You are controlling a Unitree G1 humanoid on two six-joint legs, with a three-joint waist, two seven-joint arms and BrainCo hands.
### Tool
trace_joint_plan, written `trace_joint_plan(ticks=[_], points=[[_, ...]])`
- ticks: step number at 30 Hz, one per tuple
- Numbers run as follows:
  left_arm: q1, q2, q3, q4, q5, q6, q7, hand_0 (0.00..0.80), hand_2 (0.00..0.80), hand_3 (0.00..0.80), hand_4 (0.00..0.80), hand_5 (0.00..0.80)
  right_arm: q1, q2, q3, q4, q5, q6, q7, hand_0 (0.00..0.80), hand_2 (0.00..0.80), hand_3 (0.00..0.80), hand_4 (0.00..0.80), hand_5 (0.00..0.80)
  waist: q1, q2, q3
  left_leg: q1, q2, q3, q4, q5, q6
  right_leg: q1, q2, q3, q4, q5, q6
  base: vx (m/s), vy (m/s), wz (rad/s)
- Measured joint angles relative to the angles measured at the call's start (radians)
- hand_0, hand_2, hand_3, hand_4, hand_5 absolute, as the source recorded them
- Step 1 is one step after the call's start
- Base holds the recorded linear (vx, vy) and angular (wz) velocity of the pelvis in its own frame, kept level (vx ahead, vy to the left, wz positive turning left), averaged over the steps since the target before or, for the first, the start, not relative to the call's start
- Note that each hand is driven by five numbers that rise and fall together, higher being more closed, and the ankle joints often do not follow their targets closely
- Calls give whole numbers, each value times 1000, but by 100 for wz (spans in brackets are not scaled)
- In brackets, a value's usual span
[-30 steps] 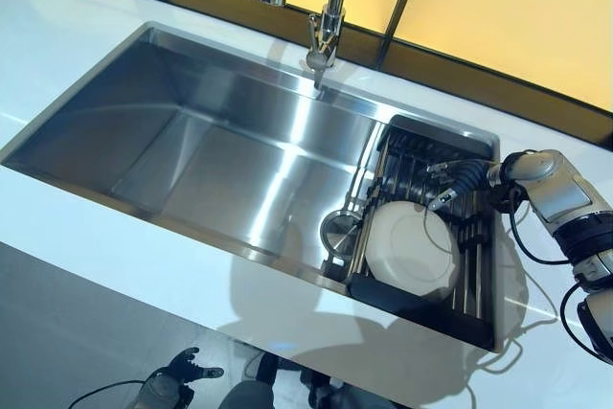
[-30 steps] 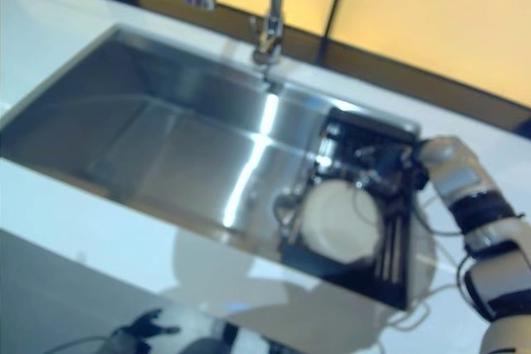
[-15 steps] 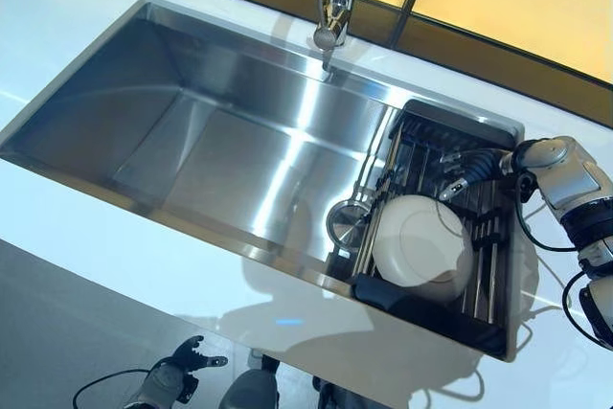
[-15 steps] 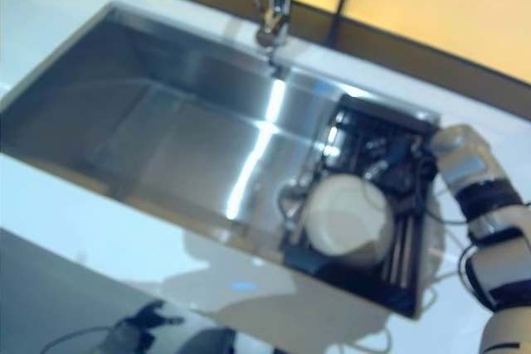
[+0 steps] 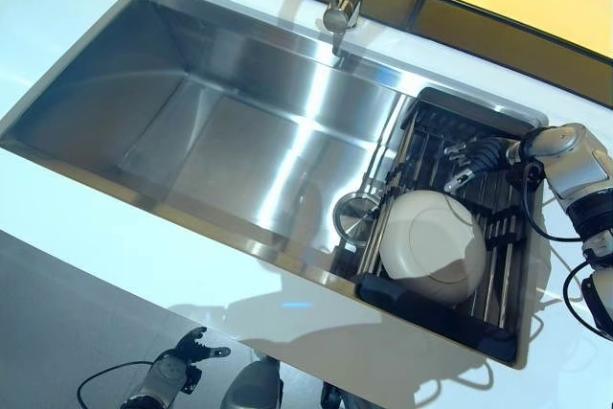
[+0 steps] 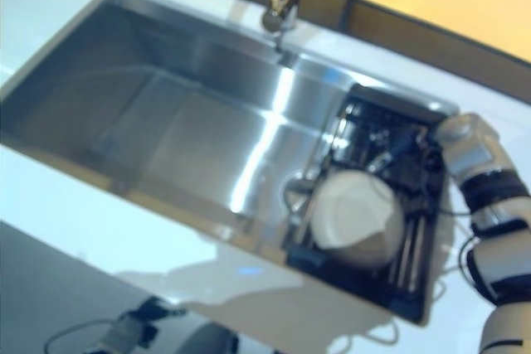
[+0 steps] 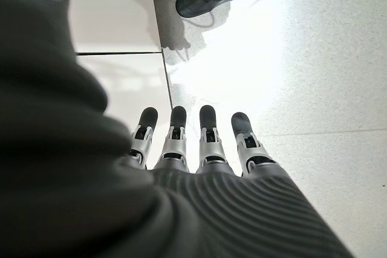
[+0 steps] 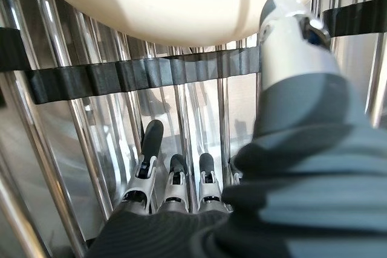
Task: Take plates into dishwasher
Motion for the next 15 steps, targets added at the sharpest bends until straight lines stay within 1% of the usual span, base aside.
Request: trace_joint_plan(ticks=[8,15], points=[[-4,0,0,-10,0,1,0,0,0,0,0,0,-13,0,-2,8,-41,-1,57,0,0,0,0,0,2,0,0,0,0,1,-1,0,0,0,0,-1,0,0,0,0,0,0],[-16,0,0,-11,0,1,0,0,0,0,0,0,-22,3,-2,44,-74,-33,86,0,0,0,0,0,6,0,0,2,1,1,1,1,1,8,0,-1,-2,0,0,-4,3,2]])
